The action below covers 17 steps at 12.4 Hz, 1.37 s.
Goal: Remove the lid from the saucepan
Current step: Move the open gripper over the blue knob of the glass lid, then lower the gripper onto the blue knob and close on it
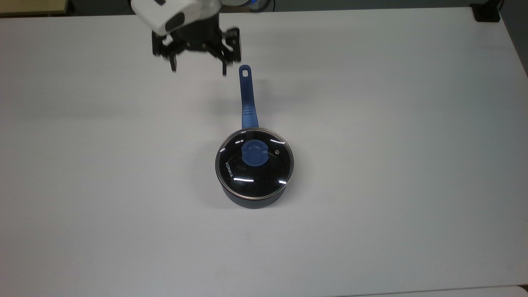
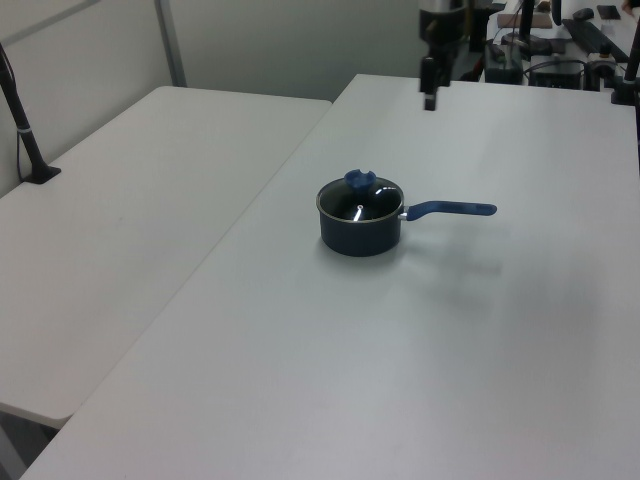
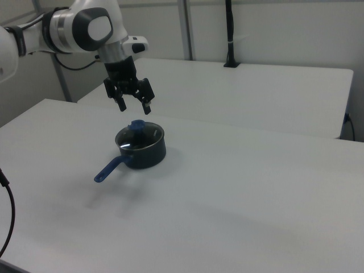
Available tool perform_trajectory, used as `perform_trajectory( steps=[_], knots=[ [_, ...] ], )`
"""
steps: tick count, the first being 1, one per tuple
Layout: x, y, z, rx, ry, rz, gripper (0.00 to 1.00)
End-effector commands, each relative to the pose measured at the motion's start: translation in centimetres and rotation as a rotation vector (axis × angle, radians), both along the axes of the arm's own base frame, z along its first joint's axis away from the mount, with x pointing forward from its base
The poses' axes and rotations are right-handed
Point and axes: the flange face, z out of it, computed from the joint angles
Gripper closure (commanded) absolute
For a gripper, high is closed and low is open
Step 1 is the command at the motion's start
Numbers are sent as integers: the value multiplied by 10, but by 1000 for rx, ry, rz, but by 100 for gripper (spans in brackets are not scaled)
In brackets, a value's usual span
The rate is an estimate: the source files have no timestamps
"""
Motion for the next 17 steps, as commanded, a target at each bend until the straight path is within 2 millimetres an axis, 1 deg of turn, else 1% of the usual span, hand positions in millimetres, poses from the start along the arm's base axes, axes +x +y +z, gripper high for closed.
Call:
perform_trajectory(
  steps=[1,2,3,5,6,8,10,11,12,13,17],
  knots=[
    [22,22,-9,27,-81,-34,0],
    [27,34,-22,25,-72,-19,0],
    [35,55,-39,24,-79,-7,0],
    [51,64,-59,40,-135,-72,0],
    [54,74,-62,48,-163,-97,0],
    [68,79,-88,57,-197,-126,0],
    [73,81,-111,47,-180,-111,0],
    [74,82,-112,49,-185,-105,0],
    [77,85,-120,51,-194,-101,0],
    [78,91,-121,55,-204,-94,0],
    [78,93,-120,58,-212,-86,0]
  ],
)
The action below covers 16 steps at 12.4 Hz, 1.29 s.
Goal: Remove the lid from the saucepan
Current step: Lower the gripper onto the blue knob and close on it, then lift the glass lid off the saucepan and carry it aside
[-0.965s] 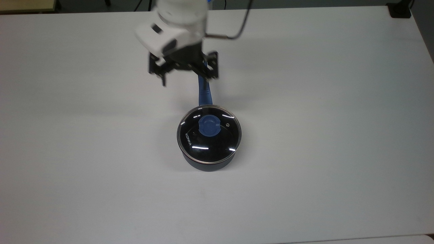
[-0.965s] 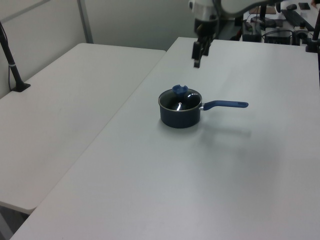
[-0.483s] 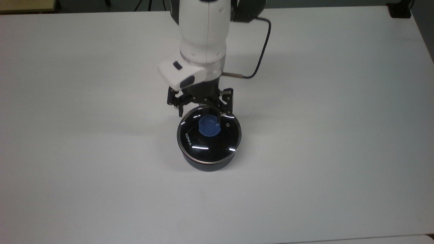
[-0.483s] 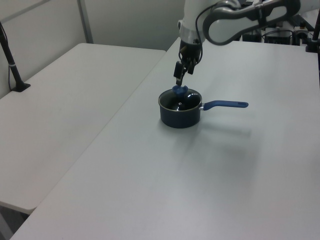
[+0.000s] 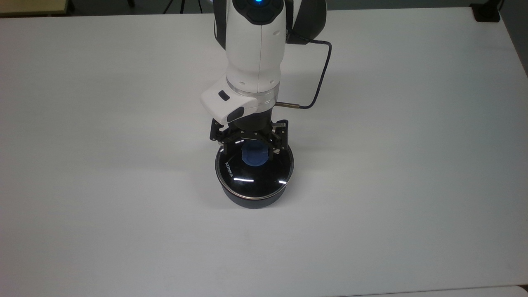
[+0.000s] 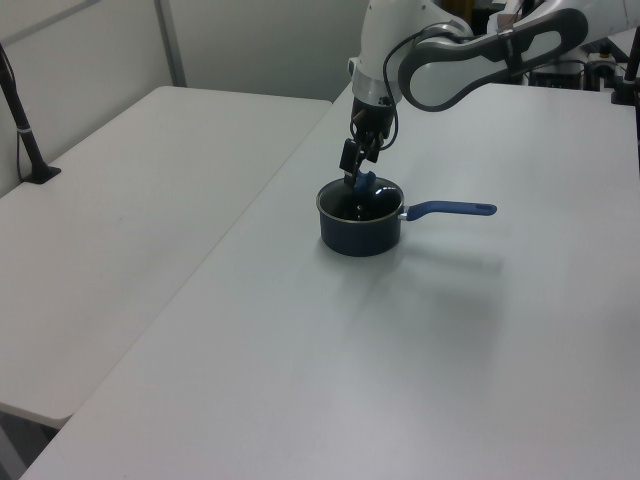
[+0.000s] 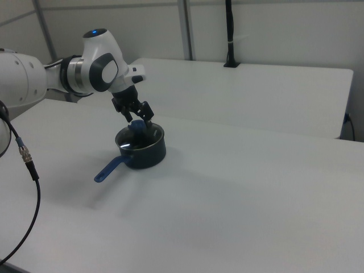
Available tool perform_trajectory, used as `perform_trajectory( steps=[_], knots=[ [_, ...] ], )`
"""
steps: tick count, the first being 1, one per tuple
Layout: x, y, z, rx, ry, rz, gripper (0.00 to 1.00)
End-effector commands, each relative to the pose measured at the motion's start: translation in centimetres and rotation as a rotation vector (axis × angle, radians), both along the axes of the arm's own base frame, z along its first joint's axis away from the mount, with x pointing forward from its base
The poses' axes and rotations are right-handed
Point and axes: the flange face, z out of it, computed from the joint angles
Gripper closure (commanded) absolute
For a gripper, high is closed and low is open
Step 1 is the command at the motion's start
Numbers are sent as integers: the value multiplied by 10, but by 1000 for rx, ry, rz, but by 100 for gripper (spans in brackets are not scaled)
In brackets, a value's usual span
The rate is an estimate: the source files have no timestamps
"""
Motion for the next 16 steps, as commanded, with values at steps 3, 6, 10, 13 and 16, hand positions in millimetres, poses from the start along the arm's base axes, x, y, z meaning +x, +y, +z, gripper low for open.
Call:
perform_trajectory(
  steps=[3,6,10,13,16],
  knots=[
    [2,16,-11,1,6,55,0],
    [2,15,-13,-4,11,71,9],
    [2,8,-6,-6,8,124,54],
    [-5,-6,17,10,-8,119,58],
    [-23,-64,37,-2,33,121,58]
  ],
)
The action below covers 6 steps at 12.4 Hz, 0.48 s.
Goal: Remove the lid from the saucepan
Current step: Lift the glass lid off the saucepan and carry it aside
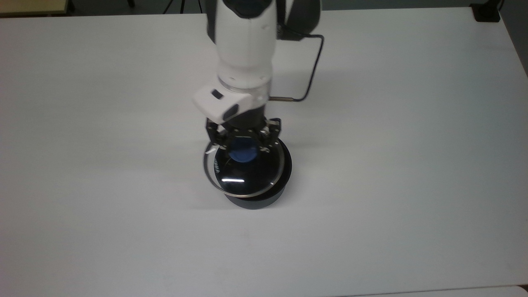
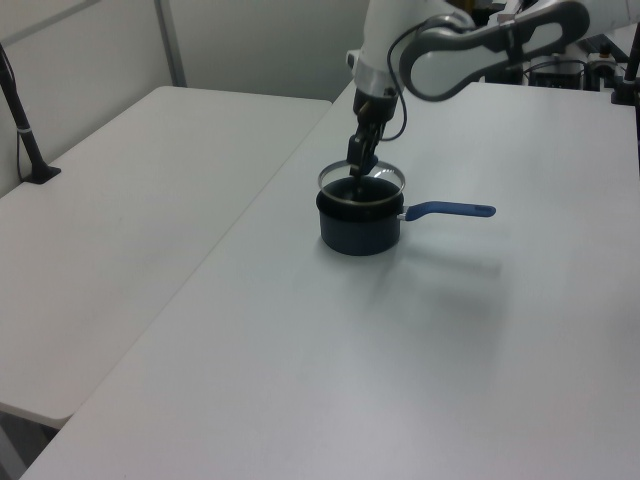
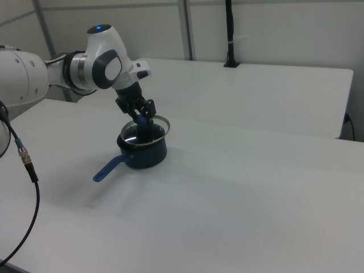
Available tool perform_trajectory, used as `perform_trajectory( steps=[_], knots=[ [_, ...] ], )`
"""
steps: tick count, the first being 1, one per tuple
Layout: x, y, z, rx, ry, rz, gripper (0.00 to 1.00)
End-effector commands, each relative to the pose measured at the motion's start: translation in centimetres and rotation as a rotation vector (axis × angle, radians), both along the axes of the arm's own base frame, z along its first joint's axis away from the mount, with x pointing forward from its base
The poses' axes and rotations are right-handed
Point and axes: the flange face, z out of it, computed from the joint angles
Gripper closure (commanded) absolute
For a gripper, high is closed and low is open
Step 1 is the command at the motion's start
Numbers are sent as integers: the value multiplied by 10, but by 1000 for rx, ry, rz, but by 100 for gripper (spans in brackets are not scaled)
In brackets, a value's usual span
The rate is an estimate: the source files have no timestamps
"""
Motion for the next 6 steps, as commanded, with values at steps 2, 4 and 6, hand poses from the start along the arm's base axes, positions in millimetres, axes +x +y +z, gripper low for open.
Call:
perform_trajectory(
  steps=[2,4,6],
  knots=[
    [-42,-93,26,-4,54,17,58],
    [-66,-135,21,-12,86,28,58],
    [-83,-151,3,-13,126,33,58]
  ],
)
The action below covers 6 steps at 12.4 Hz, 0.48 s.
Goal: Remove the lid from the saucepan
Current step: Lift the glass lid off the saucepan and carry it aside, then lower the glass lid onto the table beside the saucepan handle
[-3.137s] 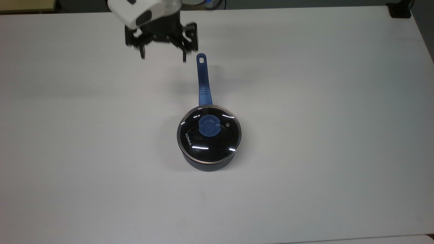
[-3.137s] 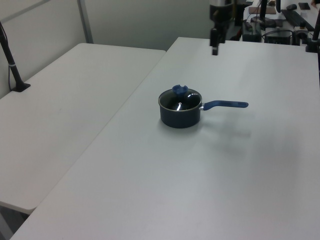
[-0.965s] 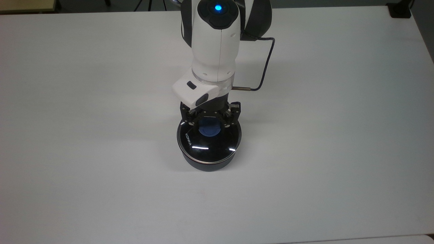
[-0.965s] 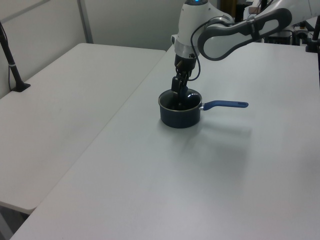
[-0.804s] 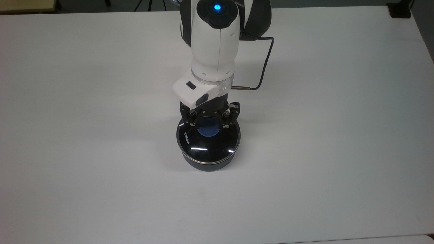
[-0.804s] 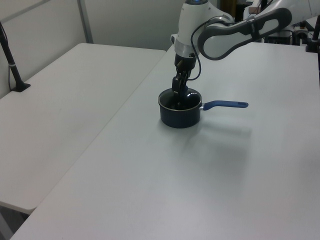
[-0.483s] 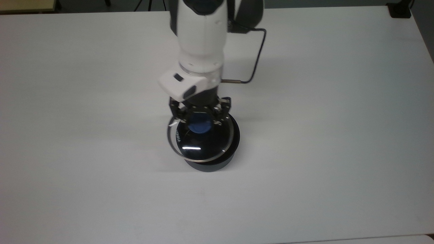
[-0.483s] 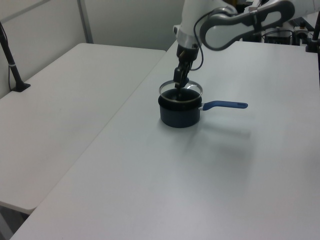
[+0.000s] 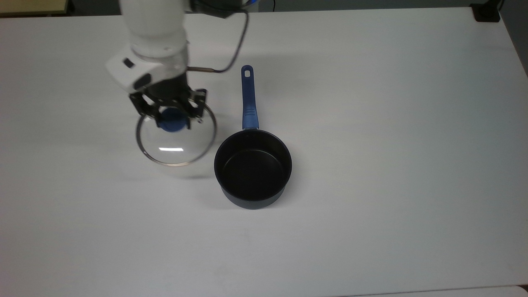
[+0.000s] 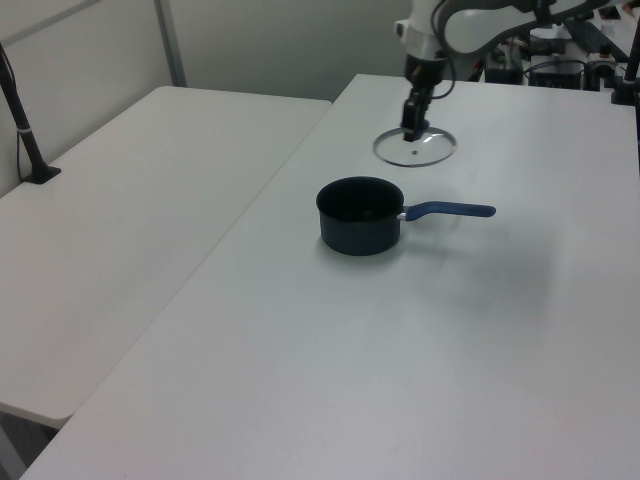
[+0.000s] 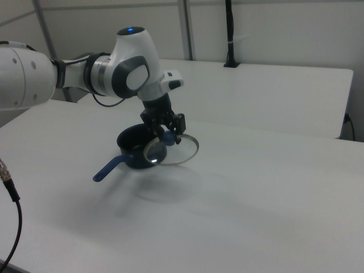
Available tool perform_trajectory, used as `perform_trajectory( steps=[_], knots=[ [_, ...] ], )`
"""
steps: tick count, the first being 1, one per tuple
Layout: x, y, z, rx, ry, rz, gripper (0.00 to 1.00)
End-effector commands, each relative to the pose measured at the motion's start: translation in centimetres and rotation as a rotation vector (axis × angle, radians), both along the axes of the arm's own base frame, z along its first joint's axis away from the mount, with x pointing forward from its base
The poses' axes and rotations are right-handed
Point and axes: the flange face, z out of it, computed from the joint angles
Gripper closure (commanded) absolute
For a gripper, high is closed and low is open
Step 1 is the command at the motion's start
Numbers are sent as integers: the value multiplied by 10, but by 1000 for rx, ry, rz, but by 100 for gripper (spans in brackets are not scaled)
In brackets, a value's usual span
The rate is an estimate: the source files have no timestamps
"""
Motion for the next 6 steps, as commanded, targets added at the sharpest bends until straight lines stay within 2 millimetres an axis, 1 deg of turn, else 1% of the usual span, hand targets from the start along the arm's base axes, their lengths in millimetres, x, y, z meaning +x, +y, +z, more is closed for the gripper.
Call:
perform_trajectory(
  steps=[1,3,4,6],
  knots=[
    [-37,-10,-16,19,58,21,58],
    [-47,-14,-43,19,103,18,58],
    [-49,-11,-58,21,115,14,58],
    [-54,-1,-76,22,125,24,58]
  ],
)
